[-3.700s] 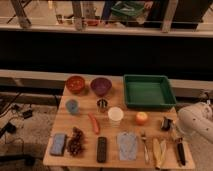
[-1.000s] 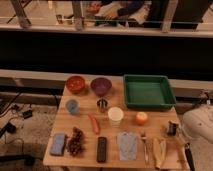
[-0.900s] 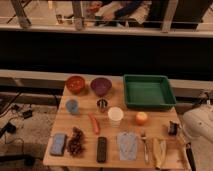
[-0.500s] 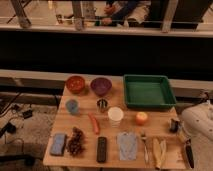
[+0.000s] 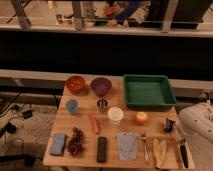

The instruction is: Wipe table surface with brush

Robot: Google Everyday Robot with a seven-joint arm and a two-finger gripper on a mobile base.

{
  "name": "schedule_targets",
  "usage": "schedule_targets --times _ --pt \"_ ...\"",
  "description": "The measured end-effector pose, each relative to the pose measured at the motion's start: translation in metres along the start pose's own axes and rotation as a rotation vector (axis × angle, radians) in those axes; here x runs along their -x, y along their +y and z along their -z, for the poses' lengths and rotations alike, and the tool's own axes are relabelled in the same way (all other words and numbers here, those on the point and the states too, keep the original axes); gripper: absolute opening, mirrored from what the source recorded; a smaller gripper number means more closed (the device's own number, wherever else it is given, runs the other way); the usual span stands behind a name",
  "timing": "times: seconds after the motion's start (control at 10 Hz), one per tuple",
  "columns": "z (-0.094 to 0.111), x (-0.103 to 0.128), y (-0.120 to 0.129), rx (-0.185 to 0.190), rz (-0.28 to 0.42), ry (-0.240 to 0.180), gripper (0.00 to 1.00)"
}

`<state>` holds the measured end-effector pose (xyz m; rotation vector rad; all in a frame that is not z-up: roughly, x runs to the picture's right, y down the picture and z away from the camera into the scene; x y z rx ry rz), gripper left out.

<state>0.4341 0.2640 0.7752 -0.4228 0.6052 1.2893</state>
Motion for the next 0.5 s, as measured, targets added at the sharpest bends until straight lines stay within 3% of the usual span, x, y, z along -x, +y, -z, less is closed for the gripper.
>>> schedule_targets --times 0.5 --pt "0.0026 -0.0052 -0.0057 0.013 0.005 -0.002 0.0"
